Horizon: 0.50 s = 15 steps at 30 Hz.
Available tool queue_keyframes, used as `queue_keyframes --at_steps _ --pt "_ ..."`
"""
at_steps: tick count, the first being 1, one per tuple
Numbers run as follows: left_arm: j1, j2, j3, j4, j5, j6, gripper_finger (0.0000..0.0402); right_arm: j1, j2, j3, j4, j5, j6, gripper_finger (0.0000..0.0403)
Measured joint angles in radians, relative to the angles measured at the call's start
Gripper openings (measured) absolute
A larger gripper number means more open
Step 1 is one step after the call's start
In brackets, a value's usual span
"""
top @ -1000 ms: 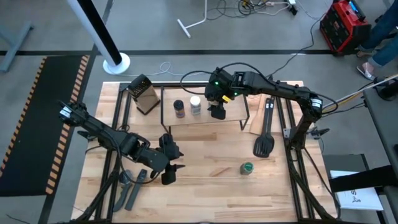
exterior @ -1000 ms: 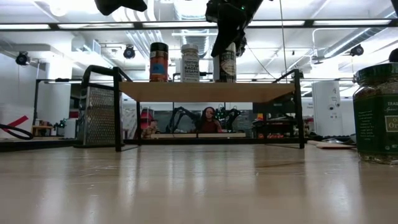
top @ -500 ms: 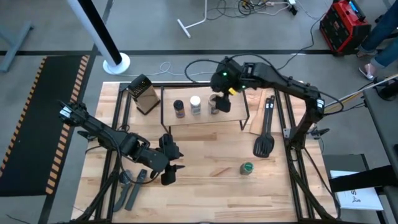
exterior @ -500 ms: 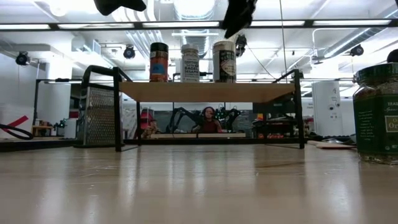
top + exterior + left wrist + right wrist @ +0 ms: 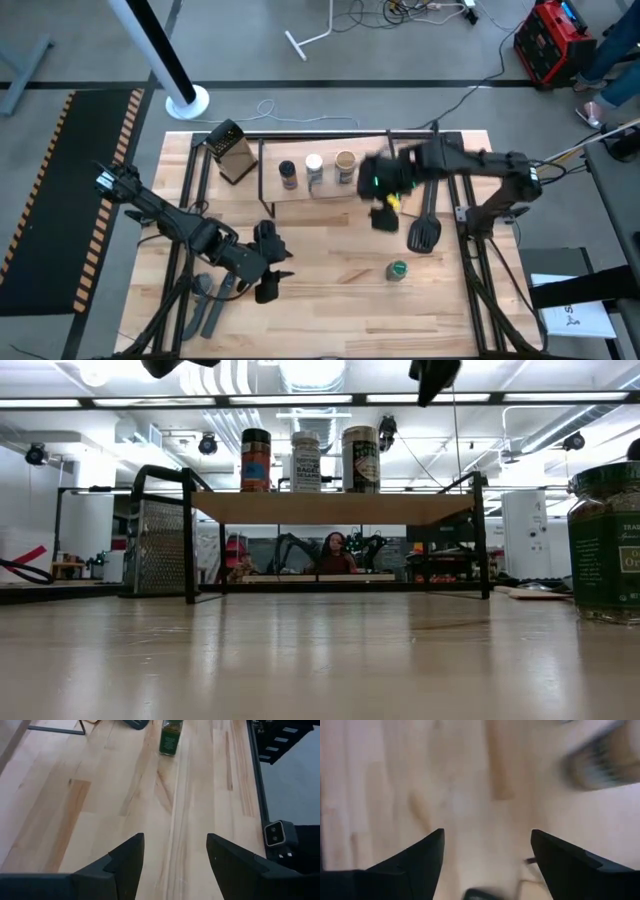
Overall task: Shelf spices
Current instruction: Put the green seasoning bottle on the shelf aligned with the other golden seasoning bottle
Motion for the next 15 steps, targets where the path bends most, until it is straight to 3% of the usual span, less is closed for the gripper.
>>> queue_keyframes --at_steps 8,15 --pt "-0.010 0.000 0.000 -0.003 0.000 -0.024 0.0204 0.283 -0.034 -0.249 0.179 0.064 0.214 0.0261" --pt "-0.010 0.000 0.000 -0.003 0.000 -0.026 0.0204 0.386 -0.012 -0.442 0.208 0.129 0.372 0.0274"
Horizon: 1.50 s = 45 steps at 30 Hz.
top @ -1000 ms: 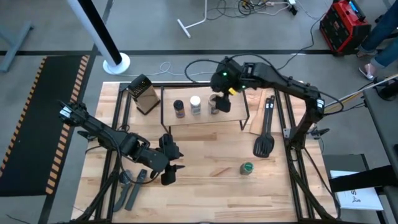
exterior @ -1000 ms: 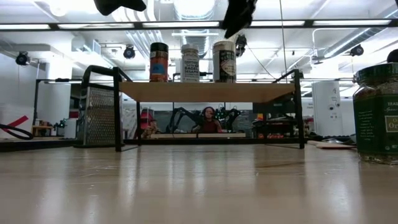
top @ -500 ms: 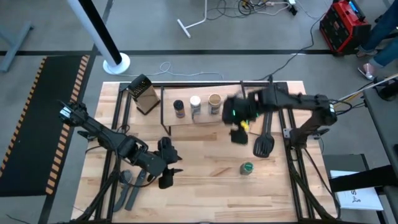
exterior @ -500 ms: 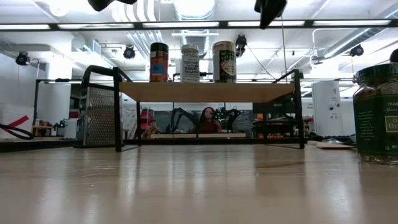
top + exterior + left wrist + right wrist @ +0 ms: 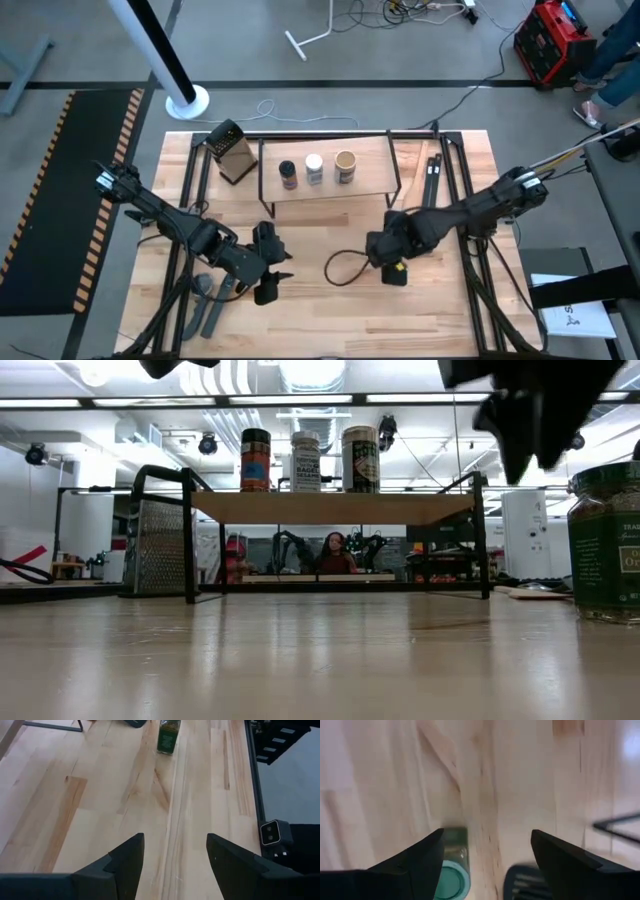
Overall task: Shelf spices
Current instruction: Put the green seasoning bottle on the shelf aligned with the other golden seasoning bottle
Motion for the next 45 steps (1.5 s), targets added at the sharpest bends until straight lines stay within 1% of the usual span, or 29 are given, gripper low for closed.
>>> queue_keyframes --at_steps 5,9,13,20,27,32,35,38,40,44,45 --pt "0.000 0.000 0.000 -0.007 0.009 0.000 0.0204 0.012 0.004 -0.080 0.003 -0.015 0.101 0.0289" --pt "0.000 0.000 0.000 -0.017 0.021 0.002 0.0204 0.017 0.006 -0.101 0.026 -0.051 0.124 0.0301" --pt "0.000 0.000 0.000 -0.022 0.025 -0.001 0.0204 0.028 0.006 -0.098 0.047 -0.054 0.127 0.0308" --pt "-0.001 0.000 0.000 -0.022 0.027 -0.007 0.0204 0.079 0.006 -0.093 0.088 -0.085 0.198 0.0302" --pt "-0.003 0.000 0.000 -0.021 0.027 -0.007 0.0204 0.151 0.008 -0.174 0.102 -0.058 0.268 0.0300" --pt "-0.003 0.000 0.000 -0.019 0.027 -0.007 0.0204 0.160 0.008 -0.265 0.223 -0.058 0.275 0.0302" --pt "-0.003 0.000 0.000 -0.019 0.027 -0.007 0.0204 0.150 0.008 -0.318 0.275 -0.058 0.268 0.0289" --pt "-0.003 0.000 0.000 -0.019 0.027 -0.010 0.0204 0.139 0.008 -0.360 0.310 -0.058 0.264 0.0266" --pt "-0.003 0.000 0.000 -0.019 0.027 -0.011 0.0204 0.133 0.008 -0.369 0.316 -0.058 0.258 0.0243" --pt "-0.003 0.000 0.000 -0.019 0.027 -0.011 0.0204 0.124 0.008 -0.373 0.317 -0.056 0.226 0.0180" --pt "-0.003 0.000 0.000 -0.019 0.027 -0.011 0.0204 0.121 0.008 -0.371 0.315 -0.057 0.216 0.0178"
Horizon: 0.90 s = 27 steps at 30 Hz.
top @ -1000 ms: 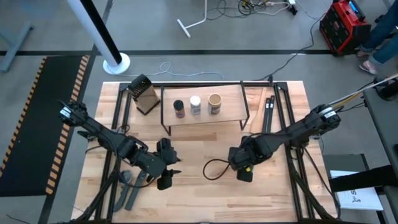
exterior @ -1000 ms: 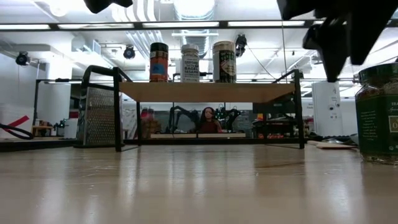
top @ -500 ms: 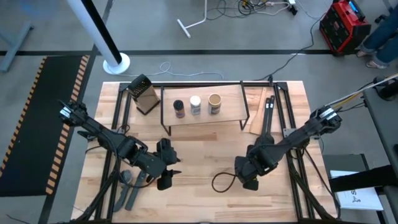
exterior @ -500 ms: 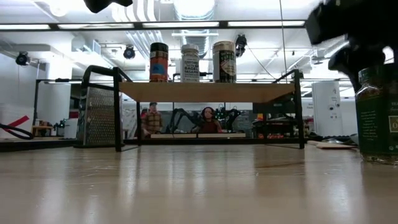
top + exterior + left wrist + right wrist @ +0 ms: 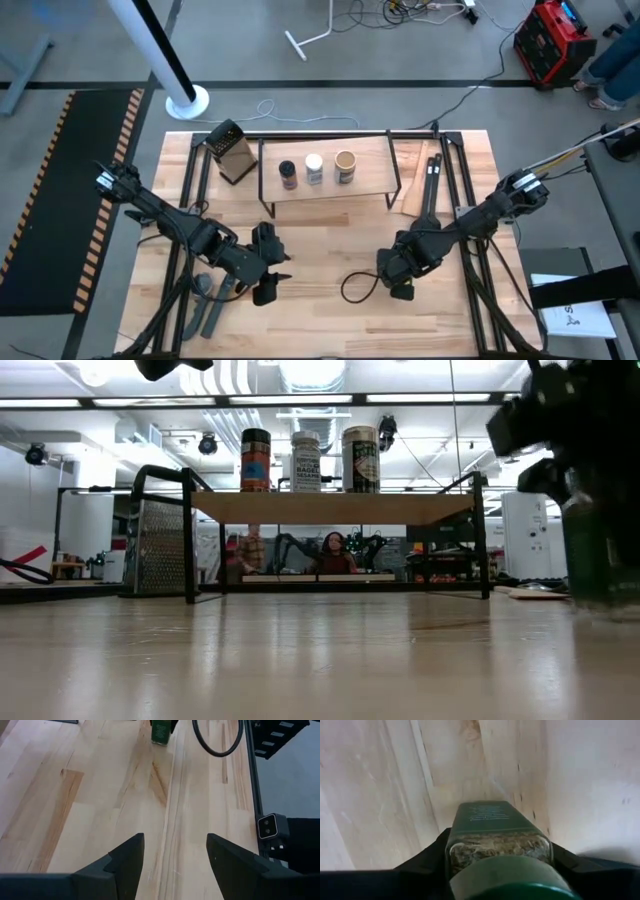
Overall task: Shelf spices
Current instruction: Put the green seasoning bottle on the shelf aligned with the other golden seasoning bottle
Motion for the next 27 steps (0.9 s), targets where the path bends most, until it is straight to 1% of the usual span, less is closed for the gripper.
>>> queue_keyframes --at_steps 5,10,12,15,20,23,27 --pt "0.000 0.000 0.000 0.000 0.000 0.000 0.0204 -0.025 -0.002 0.071 -0.062 -0.025 -0.112 0.0178" --pt "0.000 0.000 0.000 0.000 0.000 0.000 0.0204 -0.095 -0.002 0.240 -0.234 -0.020 -0.292 0.0178" --pt "0.000 0.000 0.000 0.000 0.000 0.000 0.0204 -0.136 -0.004 0.317 -0.301 -0.011 -0.360 0.0178" --pt "0.000 0.000 0.000 -0.001 0.000 0.000 0.0204 -0.208 -0.008 0.434 -0.397 0.035 -0.461 0.0178" --pt "-0.010 0.000 0.000 -0.002 0.000 -0.007 0.0204 -0.344 -0.011 0.590 -0.494 0.052 -0.617 0.0178" --pt "-0.020 0.000 0.000 -0.002 0.000 -0.011 0.0204 -0.433 -0.013 0.637 -0.518 0.051 -0.700 0.0178" --pt "-0.029 0.000 0.000 -0.002 0.000 -0.011 0.0204 -0.548 -0.013 0.651 -0.542 0.045 -0.779 0.0178"
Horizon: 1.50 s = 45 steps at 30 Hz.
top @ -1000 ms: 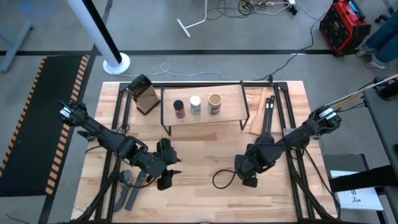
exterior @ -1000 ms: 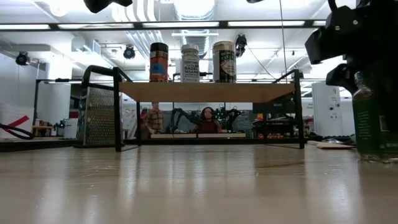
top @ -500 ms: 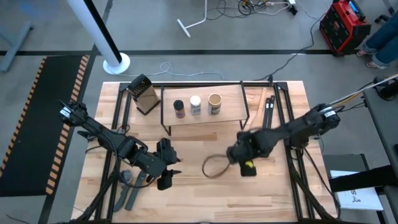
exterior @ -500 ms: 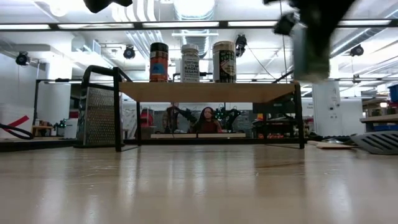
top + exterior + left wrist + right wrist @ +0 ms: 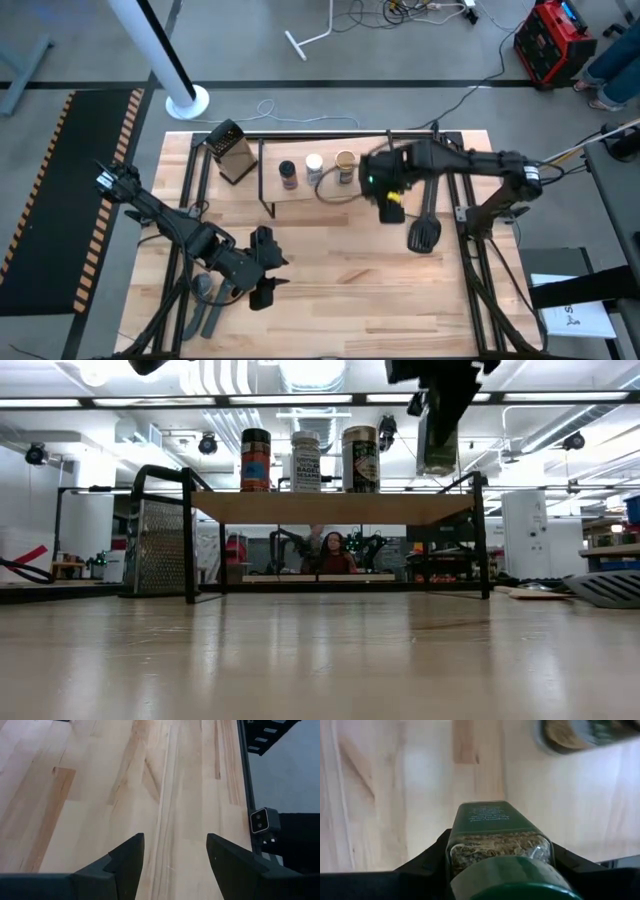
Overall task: Shelf spices
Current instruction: Put the green seasoning bottle on the shelf aligned with the other golden seasoning bottle, then return to Home Position
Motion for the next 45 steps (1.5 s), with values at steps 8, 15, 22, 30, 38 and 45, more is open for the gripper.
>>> queue_keyframes --at_steps 8,15,22,30,38,45 --pt "-0.002 0.000 0.000 0.000 -0.002 0.007 0.0204 -0.187 0.010 0.002 0.017 -0.046 -0.131 0.0178" --pt "-0.001 0.000 0.000 0.000 -0.008 0.011 0.0204 -0.283 0.053 0.002 0.030 -0.068 -0.201 0.0178" --pt "-0.001 0.000 0.000 -0.001 -0.009 0.012 0.0204 -0.310 0.082 0.003 0.055 -0.069 -0.255 0.0178" --pt "-0.001 0.000 0.000 -0.001 -0.009 0.010 0.0204 -0.311 0.086 0.002 0.070 -0.067 -0.237 0.0201" --pt "-0.001 0.000 0.000 -0.001 -0.010 0.017 0.0204 -0.311 0.087 0.079 0.018 -0.003 -0.174 0.0331" --pt "-0.001 0.000 0.000 -0.006 -0.010 0.022 0.0204 -0.290 0.085 0.278 -0.145 -0.002 -0.074 0.0324"
